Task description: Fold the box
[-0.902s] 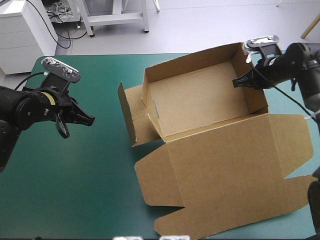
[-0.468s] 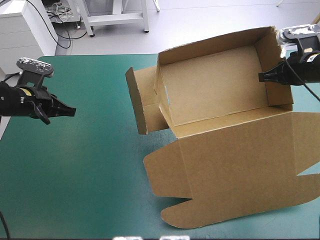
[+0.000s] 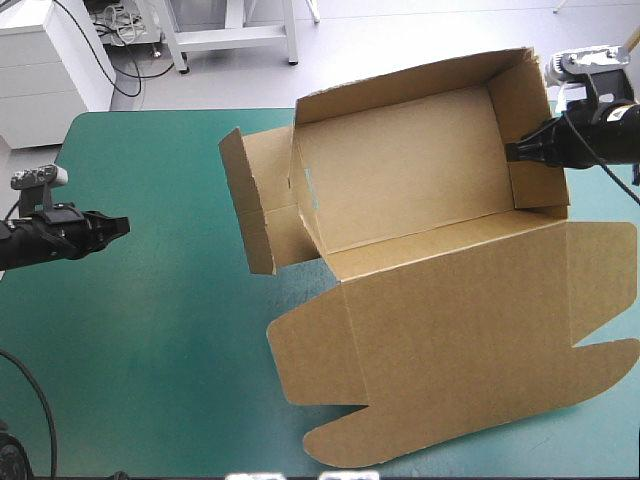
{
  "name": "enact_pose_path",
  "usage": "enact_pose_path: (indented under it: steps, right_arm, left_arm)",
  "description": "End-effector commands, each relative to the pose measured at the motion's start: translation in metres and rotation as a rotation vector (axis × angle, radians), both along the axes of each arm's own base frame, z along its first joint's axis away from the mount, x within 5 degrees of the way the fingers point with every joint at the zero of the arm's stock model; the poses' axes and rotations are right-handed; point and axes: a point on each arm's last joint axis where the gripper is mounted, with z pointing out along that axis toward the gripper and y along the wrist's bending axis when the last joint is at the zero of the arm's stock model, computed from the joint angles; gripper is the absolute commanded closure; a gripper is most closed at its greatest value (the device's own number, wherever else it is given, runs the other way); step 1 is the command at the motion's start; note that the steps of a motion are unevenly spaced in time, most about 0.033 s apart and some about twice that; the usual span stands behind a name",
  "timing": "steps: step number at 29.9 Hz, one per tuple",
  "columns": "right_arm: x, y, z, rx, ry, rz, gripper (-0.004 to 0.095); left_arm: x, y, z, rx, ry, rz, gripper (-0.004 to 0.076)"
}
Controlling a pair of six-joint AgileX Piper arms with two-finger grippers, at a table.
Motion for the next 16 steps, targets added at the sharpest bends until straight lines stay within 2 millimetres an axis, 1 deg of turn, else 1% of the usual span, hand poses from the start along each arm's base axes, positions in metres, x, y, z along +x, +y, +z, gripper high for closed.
enact_pose_path:
  steps: [1, 4, 6, 9, 12, 15, 16]
  right_arm:
    - [-0.013, 0.003, 0.024, 0.042, -0.123, -0.002, 0.093]
    - [-0.013, 0.003, 0.024, 0.043, -0.123, -0.001, 0.093]
    - [-0.013, 0.003, 0.024, 0.043, -0.123, -0.001, 0.093]
    - [-0.013, 0.003, 0.024, 0.045, -0.123, -0.001, 0.093]
    - [-0.013, 0.003, 0.024, 0.045, -0.123, -0.001, 0.093]
    - [-0.013, 0.005, 0.025, 0.062, -0.125, 0.007, 0.093]
    - [-0.013, 0.006, 0.025, 0.076, -0.127, 0.014, 0.093]
  left_arm:
    - [0.005, 0.001, -0.007, -0.08, -0.097, 0.102, 0.0732]
    - [0.008, 0.002, -0.025, -0.134, -0.069, 0.147, 0.0731]
    - [0.012, -0.004, -0.029, -0.167, -0.096, 0.09, 0.0723]
    - [0.02, -0.019, -0.034, -0.187, -0.136, -0.039, 0.0685]
    - [0.026, -0.034, -0.04, -0.176, -0.144, -0.134, 0.0606]
    - [0.033, -0.051, -0.049, -0.177, -0.126, -0.209, 0.0479]
    - [0.036, -0.056, -0.053, -0.189, -0.116, -0.225, 0.0414]
